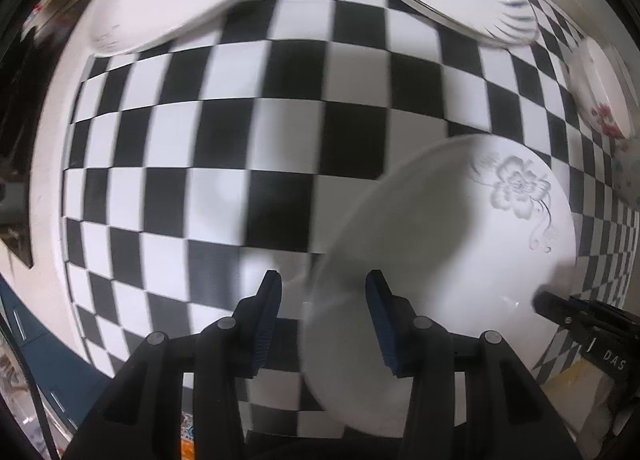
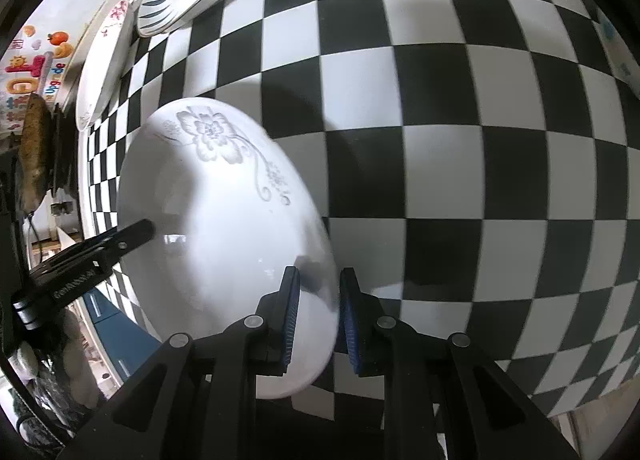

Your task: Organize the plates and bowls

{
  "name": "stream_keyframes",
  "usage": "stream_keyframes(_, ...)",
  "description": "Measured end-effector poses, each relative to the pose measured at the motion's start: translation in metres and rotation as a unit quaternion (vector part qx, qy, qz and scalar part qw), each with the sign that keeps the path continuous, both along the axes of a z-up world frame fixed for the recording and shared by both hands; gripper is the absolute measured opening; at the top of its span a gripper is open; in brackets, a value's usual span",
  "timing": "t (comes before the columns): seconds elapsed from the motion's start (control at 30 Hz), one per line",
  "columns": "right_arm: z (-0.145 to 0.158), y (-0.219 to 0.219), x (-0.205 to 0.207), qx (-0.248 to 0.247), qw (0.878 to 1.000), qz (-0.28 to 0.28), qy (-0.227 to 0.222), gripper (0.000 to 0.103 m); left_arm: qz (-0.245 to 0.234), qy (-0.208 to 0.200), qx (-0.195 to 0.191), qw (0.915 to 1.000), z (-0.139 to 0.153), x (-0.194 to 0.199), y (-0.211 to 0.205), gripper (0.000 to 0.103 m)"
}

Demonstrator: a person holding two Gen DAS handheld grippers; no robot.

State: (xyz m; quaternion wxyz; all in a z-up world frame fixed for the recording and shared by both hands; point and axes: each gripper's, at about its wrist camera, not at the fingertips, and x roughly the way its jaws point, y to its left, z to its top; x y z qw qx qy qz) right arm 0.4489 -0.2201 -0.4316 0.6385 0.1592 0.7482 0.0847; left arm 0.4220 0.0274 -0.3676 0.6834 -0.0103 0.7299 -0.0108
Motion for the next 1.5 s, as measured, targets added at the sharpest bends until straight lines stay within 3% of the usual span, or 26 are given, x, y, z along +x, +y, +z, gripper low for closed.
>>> stream_keyframes(0.13,0.013,-0.007,-0.001,-0.018,1.000,-0.001,-0.007,0.025,0.023,-0.022,-0.007,0.9995,0.022,-0.005,0.029,0.043)
stream_keyframes(0.2,0.025,-0.010,0.001,-0.024,1.000,-0.004,-0.017,0.031,0.033,-0.044,0.002,0.9985,0.036,-0.005,0.044,0.043)
stream_keyframes(0.33,0.055,-0.003,0.015,-0.027,0.999,-0.008,-0.046,0.049,0.061,-0.077,-0.024,0.9949,0.067,0.004,0.078,0.043)
stream_keyframes(0.43,0.074,0.016,0.037,0.013,0.997,-0.015,-0.072,0.077,0.080,-0.099,-0.048,0.9907,0.085,0.020,0.107,0.044)
stream_keyframes(0.47,0.081,0.028,0.050,0.032,0.996,-0.014,-0.081,0.078,0.087,-0.102,-0.050,0.9897,0.090,0.027,0.110,0.045)
stream_keyframes(0.6,0.097,0.079,0.097,0.051,0.994,0.018,-0.099,0.078,0.129,-0.096,-0.058,0.9853,0.074,0.064,0.145,0.045)
stream_keyframes(0.73,0.103,0.139,0.158,0.040,0.990,0.058,-0.126,0.078,0.171,-0.085,-0.071,0.9791,0.049,0.105,0.187,0.045)
stream_keyframes(0.87,0.084,0.188,0.223,0.033,0.989,0.077,-0.122,0.076,0.189,-0.074,-0.083,0.9757,0.022,0.142,0.214,0.045)
stream_keyframes(0.97,0.067,0.215,0.259,0.026,0.989,0.092,-0.114,0.067,0.183,-0.062,-0.086,0.9774,0.007,0.163,0.224,0.044)
stream_keyframes(1.07,0.048,0.234,0.290,0.003,0.990,0.103,-0.101,0.066,0.176,-0.055,-0.088,0.9788,-0.003,0.175,0.227,0.043)
stream_keyframes(1.13,0.038,0.243,0.301,-0.009,0.989,0.112,-0.094,0.065,0.168,-0.064,-0.084,0.9801,-0.004,0.181,0.226,0.043)
stream_keyframes(1.2,0.026,0.247,0.309,-0.018,0.989,0.120,-0.080,0.056,0.159,-0.066,-0.082,0.9816,-0.004,0.185,0.225,0.036)
stream_keyframes(1.3,0.008,0.252,0.313,-0.006,0.991,0.127,-0.051,0.032,0.149,-0.068,-0.076,0.9836,-0.003,0.190,0.223,0.031)
stream_keyframes(1.5,0.013,0.248,0.308,-0.027,0.988,0.142,-0.059,0.025,0.153,-0.071,-0.071,0.9832,-0.003,0.191,0.224,0.031)
